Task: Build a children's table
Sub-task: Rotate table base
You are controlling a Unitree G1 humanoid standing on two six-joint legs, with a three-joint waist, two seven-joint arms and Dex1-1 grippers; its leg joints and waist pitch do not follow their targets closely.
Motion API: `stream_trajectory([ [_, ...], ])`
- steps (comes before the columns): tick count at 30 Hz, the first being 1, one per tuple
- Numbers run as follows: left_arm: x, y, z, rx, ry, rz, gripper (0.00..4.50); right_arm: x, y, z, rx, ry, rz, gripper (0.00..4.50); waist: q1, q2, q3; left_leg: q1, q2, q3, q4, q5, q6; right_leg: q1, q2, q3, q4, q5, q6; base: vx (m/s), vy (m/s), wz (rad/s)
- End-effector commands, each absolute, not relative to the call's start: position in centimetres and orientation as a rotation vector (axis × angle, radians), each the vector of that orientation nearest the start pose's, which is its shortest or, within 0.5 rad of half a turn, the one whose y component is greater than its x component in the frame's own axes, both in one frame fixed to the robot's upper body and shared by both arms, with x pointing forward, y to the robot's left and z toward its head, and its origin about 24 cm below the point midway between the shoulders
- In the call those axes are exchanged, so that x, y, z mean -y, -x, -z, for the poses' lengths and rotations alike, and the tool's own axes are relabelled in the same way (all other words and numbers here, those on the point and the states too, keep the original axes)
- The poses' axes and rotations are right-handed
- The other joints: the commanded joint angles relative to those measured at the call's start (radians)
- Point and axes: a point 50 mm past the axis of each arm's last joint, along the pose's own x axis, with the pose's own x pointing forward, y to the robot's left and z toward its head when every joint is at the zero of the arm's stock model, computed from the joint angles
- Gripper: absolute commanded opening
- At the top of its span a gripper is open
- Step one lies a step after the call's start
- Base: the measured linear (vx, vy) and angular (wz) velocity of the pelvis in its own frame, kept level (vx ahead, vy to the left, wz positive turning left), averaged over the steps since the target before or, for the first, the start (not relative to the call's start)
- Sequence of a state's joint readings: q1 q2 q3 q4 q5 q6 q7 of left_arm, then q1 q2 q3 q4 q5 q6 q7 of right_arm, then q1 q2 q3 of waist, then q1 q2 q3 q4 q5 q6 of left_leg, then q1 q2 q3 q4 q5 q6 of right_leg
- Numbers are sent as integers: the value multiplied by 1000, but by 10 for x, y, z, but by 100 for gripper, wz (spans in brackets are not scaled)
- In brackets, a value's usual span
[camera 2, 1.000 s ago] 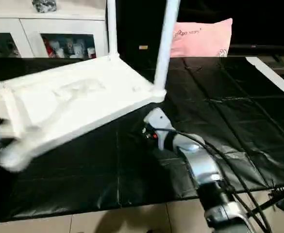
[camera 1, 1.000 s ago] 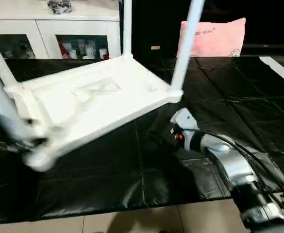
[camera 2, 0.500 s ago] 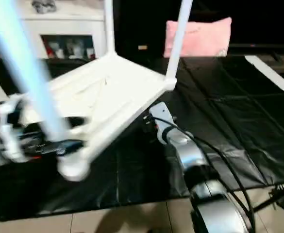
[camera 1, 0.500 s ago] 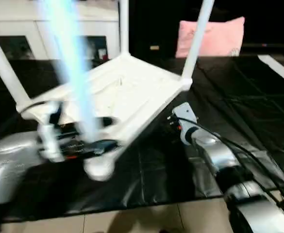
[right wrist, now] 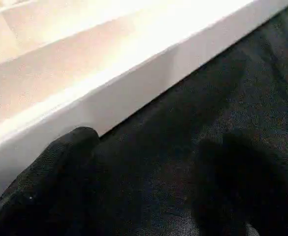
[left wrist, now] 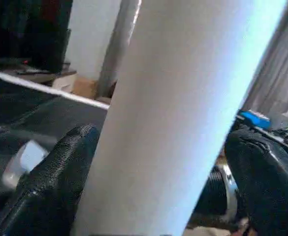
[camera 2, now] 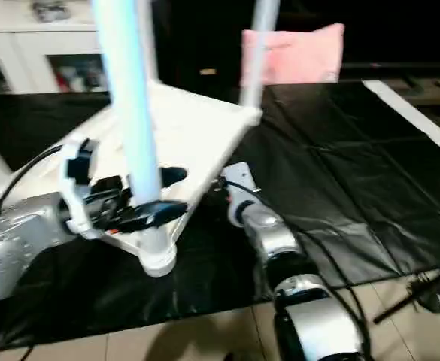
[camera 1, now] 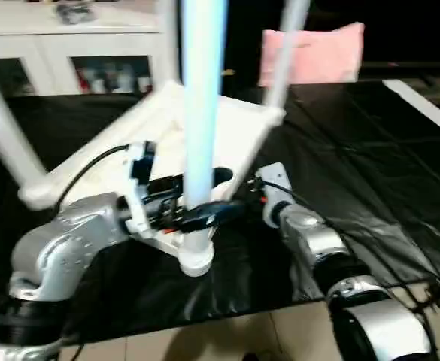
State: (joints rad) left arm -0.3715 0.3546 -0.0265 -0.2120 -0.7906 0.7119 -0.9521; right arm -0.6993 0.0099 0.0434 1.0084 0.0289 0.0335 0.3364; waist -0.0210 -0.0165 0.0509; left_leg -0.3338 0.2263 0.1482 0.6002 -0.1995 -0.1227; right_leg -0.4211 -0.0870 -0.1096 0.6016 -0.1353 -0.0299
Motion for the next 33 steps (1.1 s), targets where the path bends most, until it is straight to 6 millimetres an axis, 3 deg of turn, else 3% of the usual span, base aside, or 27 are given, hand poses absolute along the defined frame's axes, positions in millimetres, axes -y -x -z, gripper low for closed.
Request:
stream_trajectory([
  [1,-93,-260,-159,-19,346,1466,447,33,-345,-32,-304,10,-701,450,10,14,-66,-26,-15,17,-69,-261,9,70,-32,39,-68,-386,-144,0,0,0],
  [5,-86,-266,-161,-1,342,1447,447,34,-344,-30,-306,24,-705,450,8,17,-67,-27,-15,19,-68,-249,16,70,-32,40,-65,-349,-166,0,0,0],
  [6,-84,-268,-161,5,337,1442,447,34,-343,-29,-304,18,-716,450,10,22,-66,-23,-14,20,-68,-255,18,67,-31,40,-68,-349,-169,0,0,0],
  [10,-80,-276,-160,19,308,1398,447,34,-343,-29,-300,9,-724,450,9,22,-66,-23,-13,20,-68,-261,23,68,-30,40,-68,-330,-180,0,0,0],
  [11,-82,-282,-158,16,282,1354,447,38,-344,-28,-299,14,-698,450,11,28,-66,-23,-13,18,-69,-268,22,70,-31,39,-67,-339,-180,0,0,0],
  [14,-83,-283,-158,15,280,1349,447,38,-344,-28,-299,15,-694,450,11,23,-67,-22,-13,18,-68,-273,20,70,-33,39,-70,-365,-171,0,0,0],
  [20,-83,-283,-158,15,280,1349,447,38,-344,-28,-299,15,-694,450,19,28,-65,-20,-10,19,-70,-258,20,68,-32,42,-64,-319,-195,0,0,0],
  [33,-83,-283,-158,15,280,1349,447,38,-344,-28,-299,15,-694,450,27,28,-64,-19,-10,19,-71,-266,14,67,-33,43,-66,-336,-183,0,0,0],
])
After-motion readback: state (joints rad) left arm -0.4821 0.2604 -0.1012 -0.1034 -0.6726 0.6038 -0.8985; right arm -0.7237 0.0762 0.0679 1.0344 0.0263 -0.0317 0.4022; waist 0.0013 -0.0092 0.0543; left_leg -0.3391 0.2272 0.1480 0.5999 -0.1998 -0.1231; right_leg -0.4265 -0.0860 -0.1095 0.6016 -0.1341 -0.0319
